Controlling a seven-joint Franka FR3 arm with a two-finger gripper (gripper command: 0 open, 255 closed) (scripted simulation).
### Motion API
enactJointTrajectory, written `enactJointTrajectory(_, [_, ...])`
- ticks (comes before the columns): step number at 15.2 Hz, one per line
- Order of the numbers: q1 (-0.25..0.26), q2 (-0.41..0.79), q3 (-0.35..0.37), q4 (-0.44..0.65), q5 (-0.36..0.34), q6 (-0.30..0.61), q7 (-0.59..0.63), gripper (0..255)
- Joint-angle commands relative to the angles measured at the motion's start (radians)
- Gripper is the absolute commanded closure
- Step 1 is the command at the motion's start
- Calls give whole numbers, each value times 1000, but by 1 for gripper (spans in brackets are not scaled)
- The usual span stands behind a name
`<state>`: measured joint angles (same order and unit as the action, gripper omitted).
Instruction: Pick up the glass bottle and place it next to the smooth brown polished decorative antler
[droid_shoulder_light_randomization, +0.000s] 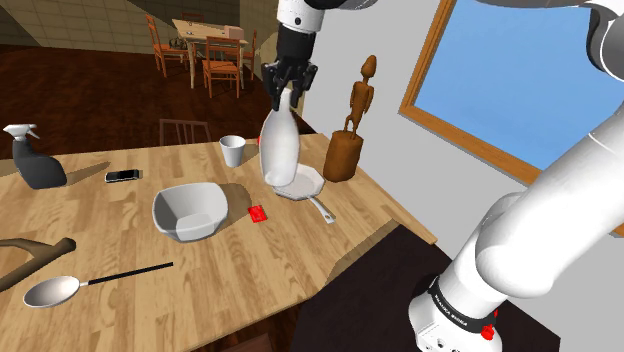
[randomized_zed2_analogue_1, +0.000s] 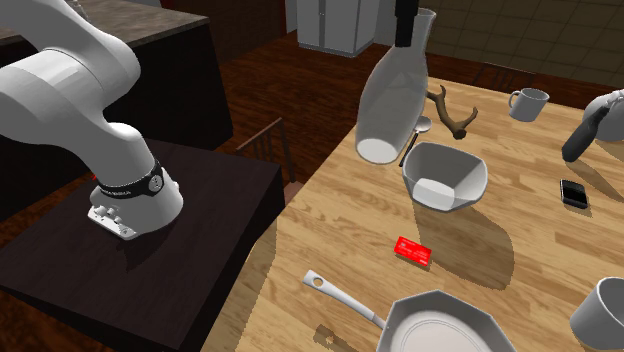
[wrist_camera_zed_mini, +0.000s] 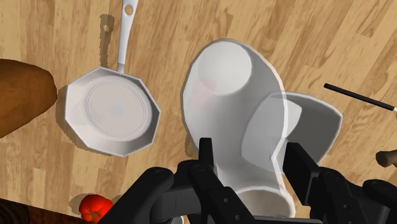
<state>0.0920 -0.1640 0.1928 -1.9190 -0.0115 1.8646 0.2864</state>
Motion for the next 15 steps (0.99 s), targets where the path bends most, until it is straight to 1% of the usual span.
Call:
enactJointTrajectory(1, [-1,5,-1,30,-1,-26,-2,255])
enactJointTrajectory(9, [-2,17,-1,144,-3,-127,-4,255])
enactJointTrajectory(15, [57,57,83,131,-17,-79,142,255])
